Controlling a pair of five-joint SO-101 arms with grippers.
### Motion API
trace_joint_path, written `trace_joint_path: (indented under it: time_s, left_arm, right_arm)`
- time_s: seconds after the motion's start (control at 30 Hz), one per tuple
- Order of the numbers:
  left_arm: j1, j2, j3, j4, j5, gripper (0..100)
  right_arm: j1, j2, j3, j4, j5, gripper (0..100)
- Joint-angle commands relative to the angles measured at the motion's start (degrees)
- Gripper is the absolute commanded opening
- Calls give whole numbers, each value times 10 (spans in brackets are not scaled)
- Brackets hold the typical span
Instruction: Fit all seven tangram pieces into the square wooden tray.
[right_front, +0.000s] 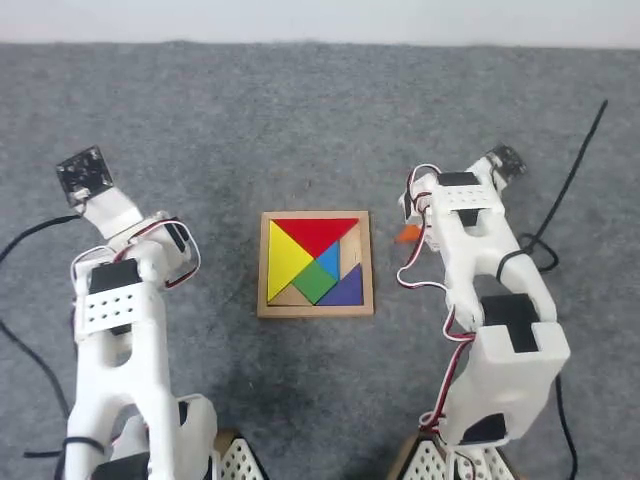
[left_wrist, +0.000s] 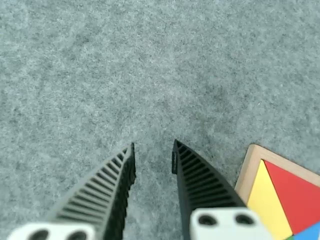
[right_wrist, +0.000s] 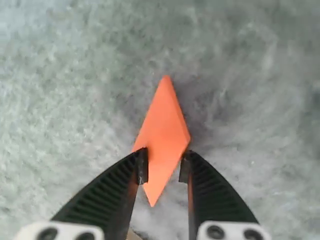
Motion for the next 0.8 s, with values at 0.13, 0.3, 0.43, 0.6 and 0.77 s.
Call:
trace_joint_path:
  time_s: [0.13, 0.3, 0.43, 0.6, 0.77]
  left_arm:
    - [4, -24, -9, -14, 5, 127]
    - [4, -24, -8, -14, 5, 127]
    - [4, -24, -8, -15, 5, 127]
    - [4, -24, -8, -16, 5, 127]
    - [4, -24, -8, -16, 5, 127]
  right_arm:
    - [34, -4, -57, -6, 160, 108]
    - [40, -4, -98, 22, 157, 113]
    - [27, -4, -105, 22, 156, 113]
    - [15, 5, -105, 24, 131, 203]
    - [0, 54, -137, 25, 120, 266]
